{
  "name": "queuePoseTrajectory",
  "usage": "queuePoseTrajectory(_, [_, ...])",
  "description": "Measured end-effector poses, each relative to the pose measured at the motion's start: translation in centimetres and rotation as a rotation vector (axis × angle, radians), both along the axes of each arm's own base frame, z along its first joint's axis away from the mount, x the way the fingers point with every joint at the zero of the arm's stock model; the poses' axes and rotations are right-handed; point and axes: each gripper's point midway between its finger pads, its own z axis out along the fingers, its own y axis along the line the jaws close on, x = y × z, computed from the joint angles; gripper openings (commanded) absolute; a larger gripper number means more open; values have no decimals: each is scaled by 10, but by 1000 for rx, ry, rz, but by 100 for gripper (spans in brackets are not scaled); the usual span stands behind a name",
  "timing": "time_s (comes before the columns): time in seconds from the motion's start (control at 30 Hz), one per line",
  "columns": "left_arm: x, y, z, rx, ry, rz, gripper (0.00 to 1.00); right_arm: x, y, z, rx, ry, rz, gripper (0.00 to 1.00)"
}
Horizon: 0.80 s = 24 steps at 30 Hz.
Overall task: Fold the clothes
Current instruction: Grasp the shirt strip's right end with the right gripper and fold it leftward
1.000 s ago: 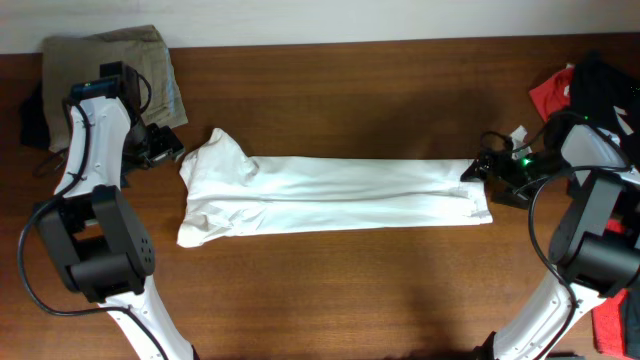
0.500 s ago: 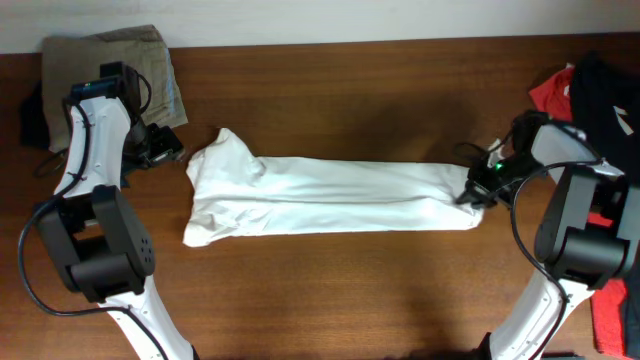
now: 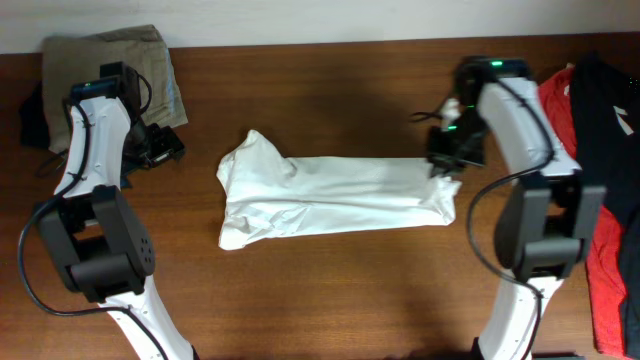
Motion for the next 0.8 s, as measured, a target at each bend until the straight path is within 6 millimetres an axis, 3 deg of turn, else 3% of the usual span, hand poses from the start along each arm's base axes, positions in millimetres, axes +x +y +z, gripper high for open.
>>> queuePoseTrajectory(0.1, [0, 0, 0, -2, 0, 0, 99, -4, 56, -1, 22, -40, 139, 4])
queuePoseTrajectory(0.3, [-1, -1, 0, -3, 4, 0, 99, -8, 106, -3, 37, -97, 246, 6])
queuePoseTrajectory(0.73, [-2, -1, 0, -4, 7, 0, 99, -11, 152, -43, 142, -154, 234, 7])
queuePoseTrajectory(0.8, [-2, -1, 0, -4, 7, 0, 99, -16, 158, -46, 142, -149, 243, 25])
